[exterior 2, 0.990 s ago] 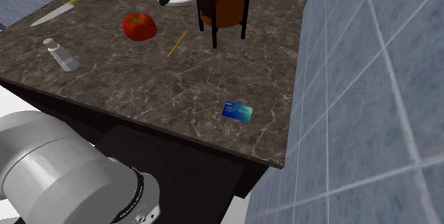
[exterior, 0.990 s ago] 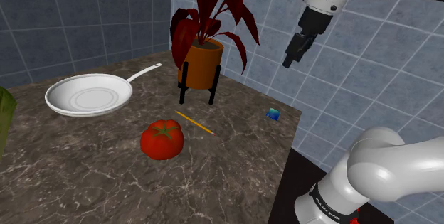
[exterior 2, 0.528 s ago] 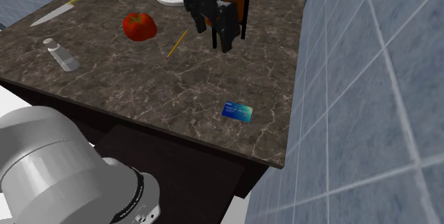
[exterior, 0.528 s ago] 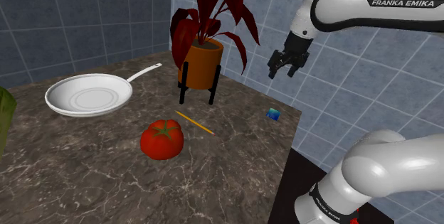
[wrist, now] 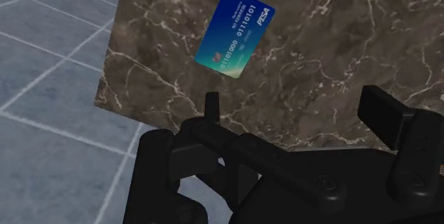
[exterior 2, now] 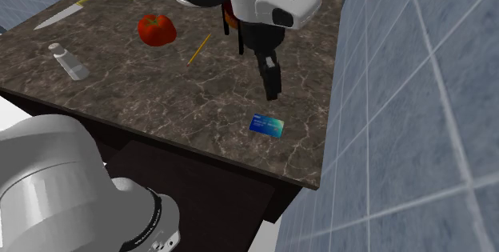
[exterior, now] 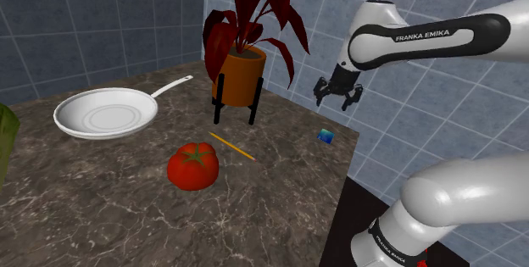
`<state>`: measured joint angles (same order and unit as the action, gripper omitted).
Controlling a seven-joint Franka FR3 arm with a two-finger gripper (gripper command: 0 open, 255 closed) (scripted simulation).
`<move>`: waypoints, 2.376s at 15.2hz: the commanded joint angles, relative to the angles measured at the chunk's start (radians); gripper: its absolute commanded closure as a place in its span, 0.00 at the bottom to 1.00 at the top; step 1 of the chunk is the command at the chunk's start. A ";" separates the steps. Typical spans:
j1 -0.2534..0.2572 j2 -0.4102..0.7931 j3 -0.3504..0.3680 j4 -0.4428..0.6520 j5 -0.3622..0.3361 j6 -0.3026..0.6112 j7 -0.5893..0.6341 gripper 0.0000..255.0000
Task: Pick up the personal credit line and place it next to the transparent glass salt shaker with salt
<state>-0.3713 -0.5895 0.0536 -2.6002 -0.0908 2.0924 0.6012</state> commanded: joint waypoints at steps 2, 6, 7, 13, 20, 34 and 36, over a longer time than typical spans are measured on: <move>-0.070 0.058 0.014 -0.039 -0.013 0.093 0.155 0.00; -0.164 0.135 0.031 -0.091 -0.035 0.213 0.356 0.00; -0.173 0.143 0.032 -0.096 -0.037 0.224 0.375 0.00; -0.187 0.211 0.032 -0.129 -0.058 0.326 0.388 0.00; -0.192 0.232 0.032 -0.136 -0.065 0.353 0.392 0.00; -0.188 0.208 0.030 -0.125 -0.058 0.319 0.384 1.00; -0.184 0.187 0.028 -0.113 -0.051 0.285 0.377 1.00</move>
<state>-0.5562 -0.3957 0.0828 -2.7186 -0.1439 2.3910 0.9818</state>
